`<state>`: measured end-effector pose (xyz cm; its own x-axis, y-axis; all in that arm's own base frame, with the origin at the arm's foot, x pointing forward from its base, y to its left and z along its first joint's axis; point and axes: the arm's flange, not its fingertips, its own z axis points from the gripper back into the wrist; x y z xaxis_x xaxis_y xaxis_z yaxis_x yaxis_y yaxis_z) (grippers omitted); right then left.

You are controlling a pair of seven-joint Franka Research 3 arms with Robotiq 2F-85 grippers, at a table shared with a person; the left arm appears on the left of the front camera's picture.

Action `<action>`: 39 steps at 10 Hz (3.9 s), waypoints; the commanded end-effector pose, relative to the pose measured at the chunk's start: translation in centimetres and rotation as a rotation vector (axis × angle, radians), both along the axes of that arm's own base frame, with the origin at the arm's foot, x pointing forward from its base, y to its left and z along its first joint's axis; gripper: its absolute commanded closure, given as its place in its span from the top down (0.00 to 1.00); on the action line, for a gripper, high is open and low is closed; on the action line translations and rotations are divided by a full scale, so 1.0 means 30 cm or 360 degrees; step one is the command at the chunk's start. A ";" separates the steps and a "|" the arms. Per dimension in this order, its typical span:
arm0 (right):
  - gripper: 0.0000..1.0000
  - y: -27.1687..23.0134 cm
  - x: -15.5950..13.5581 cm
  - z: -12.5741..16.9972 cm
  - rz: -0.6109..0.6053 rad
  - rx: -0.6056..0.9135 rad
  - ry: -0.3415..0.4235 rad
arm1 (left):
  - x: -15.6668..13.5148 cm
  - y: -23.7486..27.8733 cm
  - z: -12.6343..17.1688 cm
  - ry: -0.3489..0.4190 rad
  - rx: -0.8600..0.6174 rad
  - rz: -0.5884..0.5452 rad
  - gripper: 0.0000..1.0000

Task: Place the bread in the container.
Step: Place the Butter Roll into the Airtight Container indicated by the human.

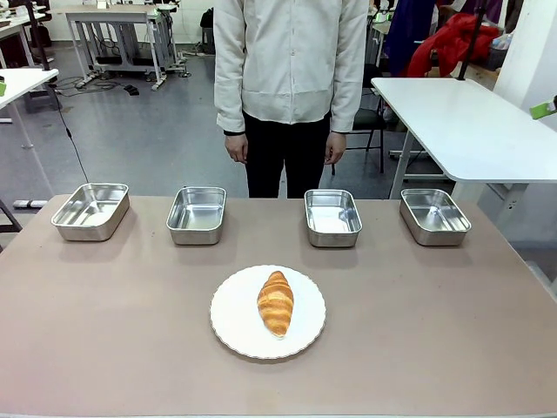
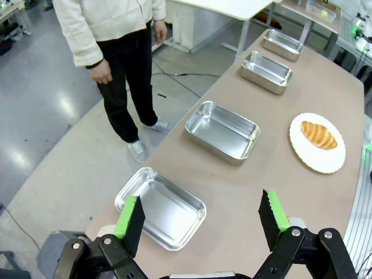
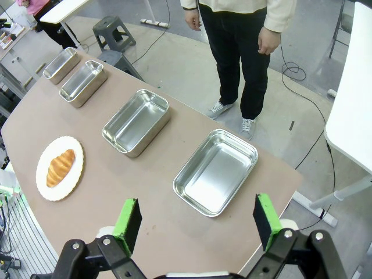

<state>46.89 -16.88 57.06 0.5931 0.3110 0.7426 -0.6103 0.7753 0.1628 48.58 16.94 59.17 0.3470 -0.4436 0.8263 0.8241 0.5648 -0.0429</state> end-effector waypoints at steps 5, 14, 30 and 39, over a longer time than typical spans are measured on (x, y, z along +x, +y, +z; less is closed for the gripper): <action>1.00 0.003 0.001 0.000 0.0009 0.0015 -0.0014 | 0.000 -0.002 0.002 -0.0006 -0.0008 -0.0004 1.00; 1.00 0.003 0.001 0.000 0.0009 0.0015 -0.0014 | 0.000 -0.002 0.002 -0.0006 -0.0008 -0.0004 1.00; 1.00 0.003 0.001 0.000 0.0009 0.0015 -0.0014 | 0.000 -0.002 0.002 -0.0006 -0.0008 -0.0004 1.00; 1.00 0.003 0.001 0.000 0.0009 0.0015 -0.0014 | 0.000 -0.002 0.002 -0.0006 -0.0008 -0.0004 1.00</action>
